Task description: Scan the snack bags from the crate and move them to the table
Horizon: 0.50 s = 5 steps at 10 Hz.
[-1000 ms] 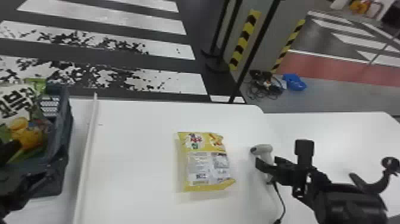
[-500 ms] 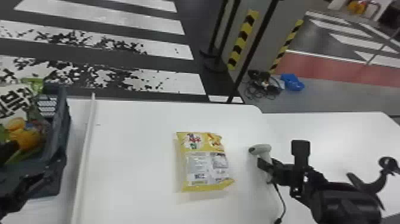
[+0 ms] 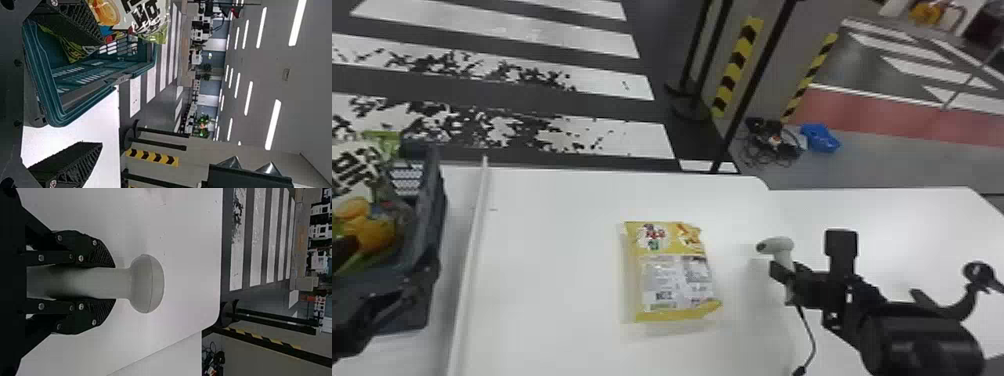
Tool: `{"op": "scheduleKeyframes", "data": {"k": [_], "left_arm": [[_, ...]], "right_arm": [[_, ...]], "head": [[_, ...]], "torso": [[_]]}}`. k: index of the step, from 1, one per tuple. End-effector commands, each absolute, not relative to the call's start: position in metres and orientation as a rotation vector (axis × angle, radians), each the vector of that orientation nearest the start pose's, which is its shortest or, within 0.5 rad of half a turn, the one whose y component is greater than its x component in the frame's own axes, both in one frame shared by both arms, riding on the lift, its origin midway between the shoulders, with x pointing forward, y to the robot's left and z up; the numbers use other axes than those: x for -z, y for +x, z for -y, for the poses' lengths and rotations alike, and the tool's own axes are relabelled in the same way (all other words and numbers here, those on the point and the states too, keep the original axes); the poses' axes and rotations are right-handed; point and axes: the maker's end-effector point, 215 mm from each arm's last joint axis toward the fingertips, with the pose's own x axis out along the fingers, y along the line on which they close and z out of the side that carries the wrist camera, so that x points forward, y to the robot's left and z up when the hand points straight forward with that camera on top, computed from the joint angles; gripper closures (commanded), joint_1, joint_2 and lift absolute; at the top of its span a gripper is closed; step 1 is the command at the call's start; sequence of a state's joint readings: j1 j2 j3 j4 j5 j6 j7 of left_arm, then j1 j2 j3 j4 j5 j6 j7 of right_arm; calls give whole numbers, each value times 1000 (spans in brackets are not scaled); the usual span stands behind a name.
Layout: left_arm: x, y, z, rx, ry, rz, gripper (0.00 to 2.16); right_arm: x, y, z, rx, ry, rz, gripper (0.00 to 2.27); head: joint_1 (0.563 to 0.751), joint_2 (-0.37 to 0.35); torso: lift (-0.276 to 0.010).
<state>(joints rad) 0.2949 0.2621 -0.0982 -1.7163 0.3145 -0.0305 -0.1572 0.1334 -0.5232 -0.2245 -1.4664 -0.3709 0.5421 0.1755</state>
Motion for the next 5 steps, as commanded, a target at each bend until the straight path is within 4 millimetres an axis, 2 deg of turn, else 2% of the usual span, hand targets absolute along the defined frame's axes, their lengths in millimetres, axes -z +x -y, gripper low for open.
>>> {"op": "scheduleKeyframes", "data": {"k": [1, 3, 5], "left_arm": [[411, 492, -206, 284, -80, -143, 66], [408, 496, -200, 292, -73, -143, 66], [400, 502, -199, 304, -75, -131, 66]], "right_arm": [[500, 466, 499, 111, 5, -704, 2240], [490, 435, 471, 125, 49, -793, 2240], [470, 416, 449, 121, 63, -791, 2240]], "head": [[695, -349], [695, -331], [695, -320]], "torso": [[-95], [-95], [-95]]}}
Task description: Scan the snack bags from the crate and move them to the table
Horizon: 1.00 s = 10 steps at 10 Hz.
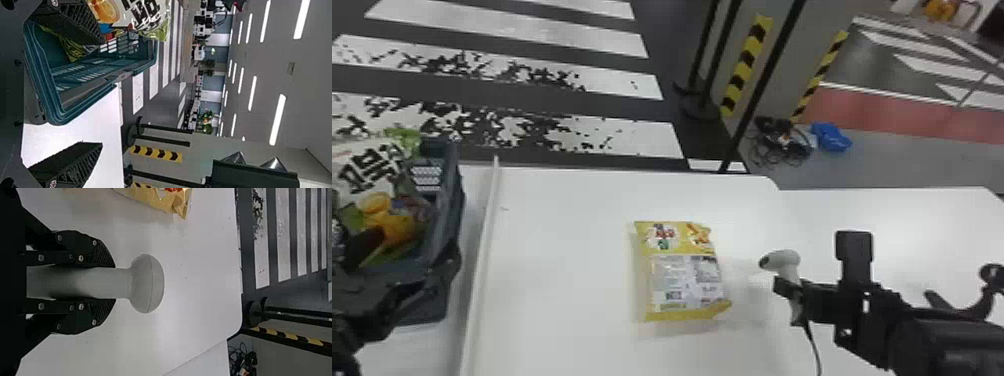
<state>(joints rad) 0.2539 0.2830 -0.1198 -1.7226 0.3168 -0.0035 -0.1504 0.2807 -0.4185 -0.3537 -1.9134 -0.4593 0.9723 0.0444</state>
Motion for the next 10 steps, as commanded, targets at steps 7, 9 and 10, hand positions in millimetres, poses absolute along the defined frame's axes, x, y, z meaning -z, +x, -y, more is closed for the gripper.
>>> {"op": "scheduleKeyframes", "data": {"k": [7, 9, 10], "left_arm": [[397, 504, -196, 318, -93, -126, 66], [392, 504, -199, 314, -100, -116, 66], [387, 503, -201, 312, -100, -107, 66]], "right_arm": [[433, 374, 364, 55, 89, -738, 2243], [428, 363, 339, 25, 93, -732, 2243], [427, 361, 323, -5, 90, -738, 2243]], "head": [[695, -240], [695, -213], [695, -195]], "torso": [[-95], [-95], [-95]]}}
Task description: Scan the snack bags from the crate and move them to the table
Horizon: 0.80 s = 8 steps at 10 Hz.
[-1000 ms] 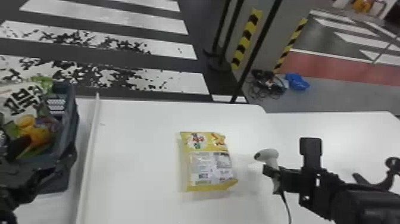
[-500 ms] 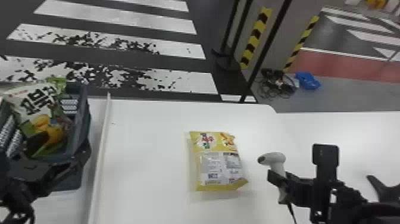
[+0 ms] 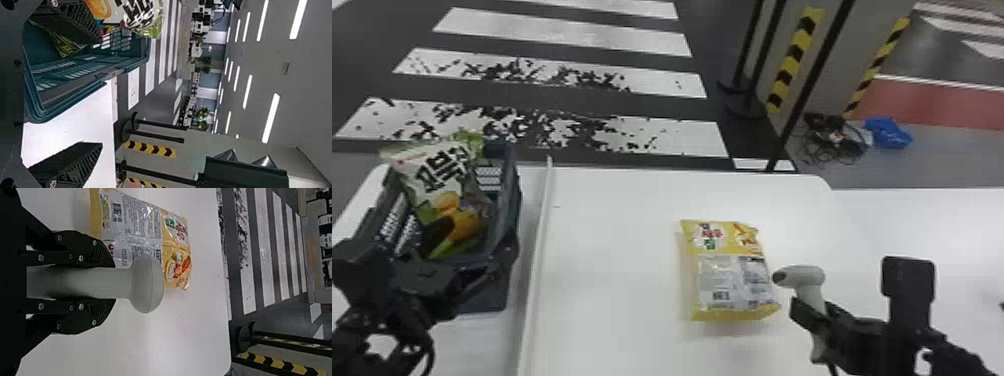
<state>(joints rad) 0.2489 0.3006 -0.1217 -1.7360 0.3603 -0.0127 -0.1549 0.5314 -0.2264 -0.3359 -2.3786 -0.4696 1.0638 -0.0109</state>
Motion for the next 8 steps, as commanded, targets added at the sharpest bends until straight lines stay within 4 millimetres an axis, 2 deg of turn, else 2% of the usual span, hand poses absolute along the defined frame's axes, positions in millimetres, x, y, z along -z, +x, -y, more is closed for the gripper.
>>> {"op": "scheduleKeyframes", "data": {"k": [1, 3, 6, 8], "left_arm": [[379, 502, -202, 310, -100, -94, 66], [363, 497, -202, 311, -101, -67, 66], [338, 490, -204, 306, -102, -25, 66], [329, 487, -209, 291, -100, -11, 66]], "right_arm": [[423, 361, 307, -34, 82, -734, 2243], [423, 357, 283, -76, 75, -739, 2243], [414, 350, 266, -112, 69, -742, 2243], [415, 347, 253, -136, 79, -749, 2243]], "head": [[695, -173], [695, -138], [695, -102], [695, -82]], "torso": [[-95], [-95], [-95], [-95]]}}
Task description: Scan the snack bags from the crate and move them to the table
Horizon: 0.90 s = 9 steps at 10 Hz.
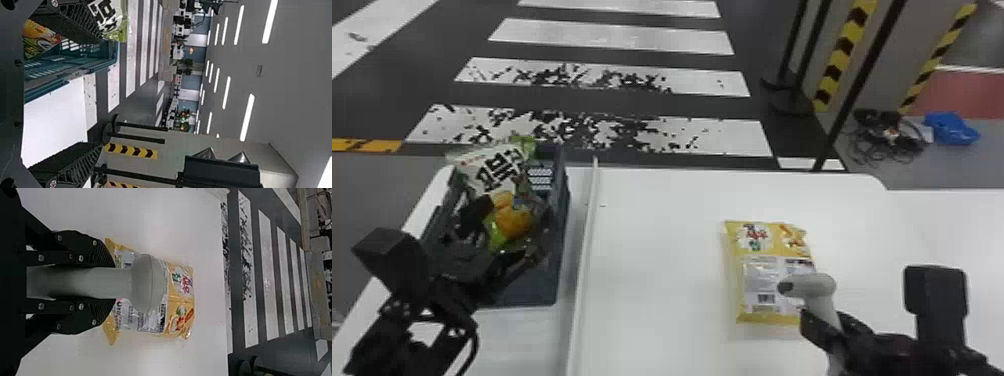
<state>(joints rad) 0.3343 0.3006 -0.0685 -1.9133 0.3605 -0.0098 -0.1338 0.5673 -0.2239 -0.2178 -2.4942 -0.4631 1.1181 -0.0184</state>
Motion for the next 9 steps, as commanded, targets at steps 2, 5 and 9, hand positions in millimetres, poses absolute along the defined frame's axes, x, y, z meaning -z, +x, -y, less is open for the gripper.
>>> {"op": "scheduleKeyframes", "data": {"k": [2, 5, 9], "left_arm": [[327, 484, -216, 272, -96, -8, 66], [328, 480, -217, 270, -96, -10, 66], [328, 478, -221, 284, -76, -14, 66]], "right_arm": [[415, 344, 239, -155, 92, -753, 2243], [422, 346, 223, -135, 101, -740, 2243], [426, 360, 221, -48, 132, -632, 2243]], "head": [[695, -62], [695, -18], [695, -5]], "torso": [[-95], [-95], [-95]]}}
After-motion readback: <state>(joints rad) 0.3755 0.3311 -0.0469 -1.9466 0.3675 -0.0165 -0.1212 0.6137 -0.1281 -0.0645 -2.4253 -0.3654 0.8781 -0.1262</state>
